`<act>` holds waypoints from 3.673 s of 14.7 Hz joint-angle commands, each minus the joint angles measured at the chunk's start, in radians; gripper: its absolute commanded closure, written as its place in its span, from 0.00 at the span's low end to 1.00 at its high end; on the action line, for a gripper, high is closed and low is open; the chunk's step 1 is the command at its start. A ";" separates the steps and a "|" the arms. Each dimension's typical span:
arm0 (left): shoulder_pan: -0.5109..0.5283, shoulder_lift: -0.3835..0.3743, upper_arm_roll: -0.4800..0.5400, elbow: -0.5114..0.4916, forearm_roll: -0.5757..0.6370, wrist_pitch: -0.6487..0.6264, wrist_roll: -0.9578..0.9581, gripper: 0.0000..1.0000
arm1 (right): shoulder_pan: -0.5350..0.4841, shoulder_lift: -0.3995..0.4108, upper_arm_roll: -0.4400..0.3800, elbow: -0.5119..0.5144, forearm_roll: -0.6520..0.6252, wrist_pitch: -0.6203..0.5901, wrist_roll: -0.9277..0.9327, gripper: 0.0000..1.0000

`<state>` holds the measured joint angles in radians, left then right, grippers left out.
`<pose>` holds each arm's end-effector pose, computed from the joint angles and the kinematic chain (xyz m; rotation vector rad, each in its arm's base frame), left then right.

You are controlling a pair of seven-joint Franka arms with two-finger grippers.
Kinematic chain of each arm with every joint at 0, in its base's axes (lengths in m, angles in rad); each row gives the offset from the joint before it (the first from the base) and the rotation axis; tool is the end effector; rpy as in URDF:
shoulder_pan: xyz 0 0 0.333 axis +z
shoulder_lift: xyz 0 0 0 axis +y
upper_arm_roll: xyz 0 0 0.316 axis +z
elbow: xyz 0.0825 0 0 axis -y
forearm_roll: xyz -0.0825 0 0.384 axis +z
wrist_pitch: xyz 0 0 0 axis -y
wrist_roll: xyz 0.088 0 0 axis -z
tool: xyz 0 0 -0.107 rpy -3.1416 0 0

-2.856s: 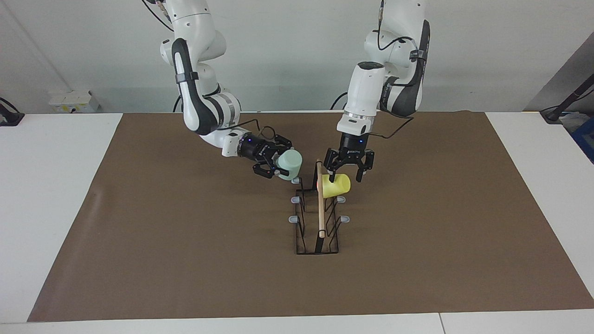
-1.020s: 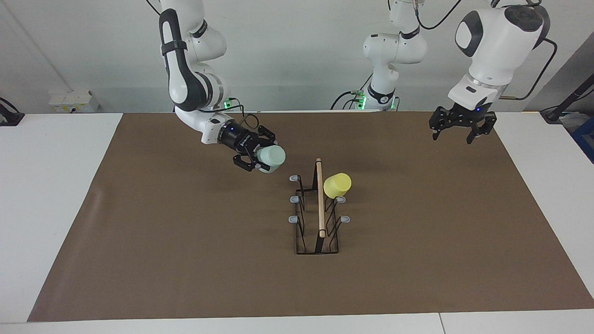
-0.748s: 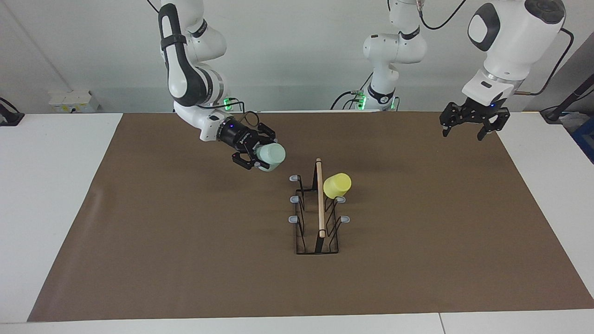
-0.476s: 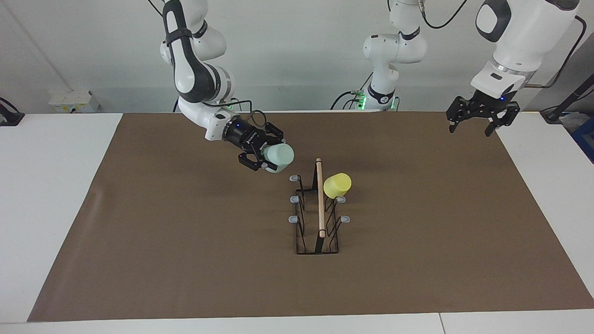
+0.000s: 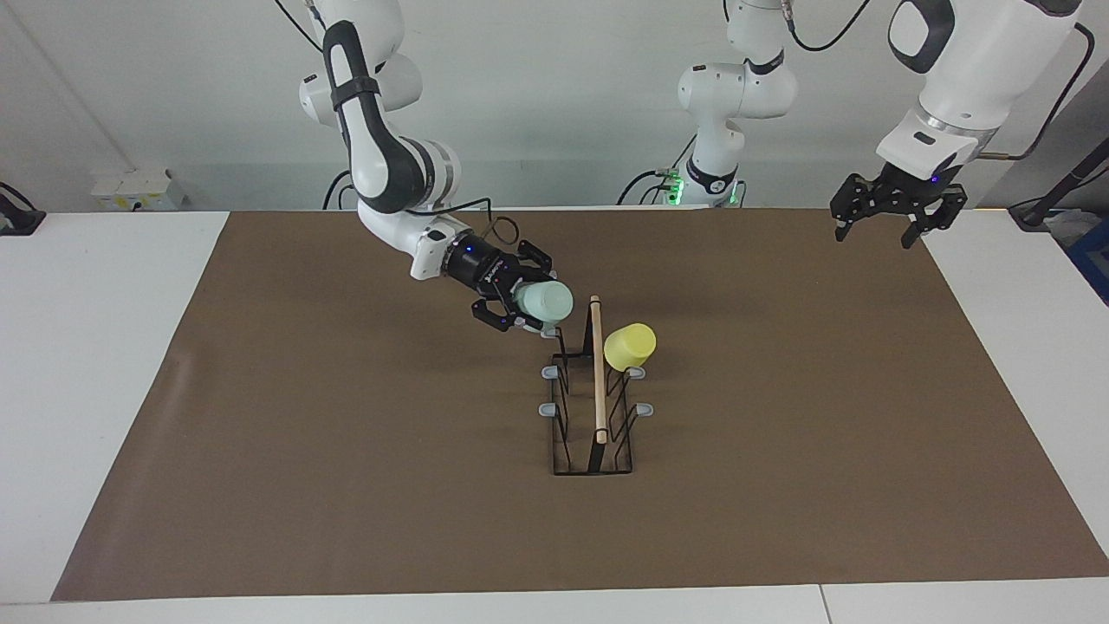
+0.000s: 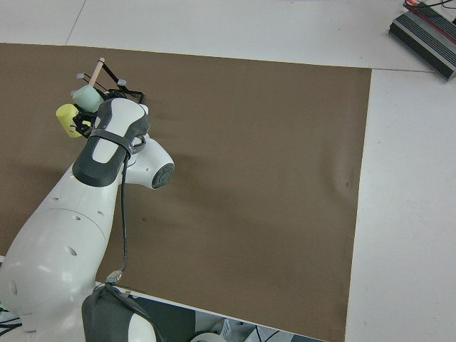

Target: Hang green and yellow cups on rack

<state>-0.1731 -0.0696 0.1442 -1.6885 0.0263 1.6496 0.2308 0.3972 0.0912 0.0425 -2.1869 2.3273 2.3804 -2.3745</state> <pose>0.5392 -0.0103 0.6133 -3.0954 0.4072 -0.0440 0.5091 0.2473 0.3689 -1.7696 -0.7360 -1.4425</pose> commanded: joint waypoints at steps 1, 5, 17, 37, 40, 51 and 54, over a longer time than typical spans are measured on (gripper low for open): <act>0.071 -0.002 -0.066 0.032 -0.017 -0.048 -0.004 0.00 | 0.025 0.019 0.002 0.019 0.056 0.019 -0.037 0.72; 0.112 0.007 -0.114 0.064 -0.028 -0.085 -0.005 0.00 | 0.031 0.064 0.002 0.035 0.113 0.014 -0.098 0.72; 0.135 0.014 -0.137 0.092 -0.029 -0.152 -0.053 0.00 | 0.032 0.174 0.002 0.050 0.207 -0.092 -0.226 0.70; 0.155 0.021 -0.180 0.063 -0.037 -0.097 -0.117 0.00 | 0.009 0.191 0.000 -0.071 0.273 -0.262 -0.319 0.00; 0.155 0.021 -0.176 0.066 -0.039 -0.103 -0.117 0.00 | 0.008 0.193 0.000 -0.067 0.270 -0.248 -0.319 0.00; 0.155 0.013 -0.170 0.058 -0.039 -0.103 -0.111 0.00 | 0.008 0.194 0.000 -0.063 0.251 -0.211 -0.313 0.00; 0.156 0.013 -0.170 0.058 -0.039 -0.106 -0.113 0.00 | -0.030 0.182 0.000 -0.077 0.183 -0.205 -0.313 0.00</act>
<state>-0.0311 -0.0431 -0.0222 -1.6171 -0.0053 1.5429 0.1183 0.4041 0.2883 0.0328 -2.2443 2.5220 2.1661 -2.6550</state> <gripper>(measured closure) 0.000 0.000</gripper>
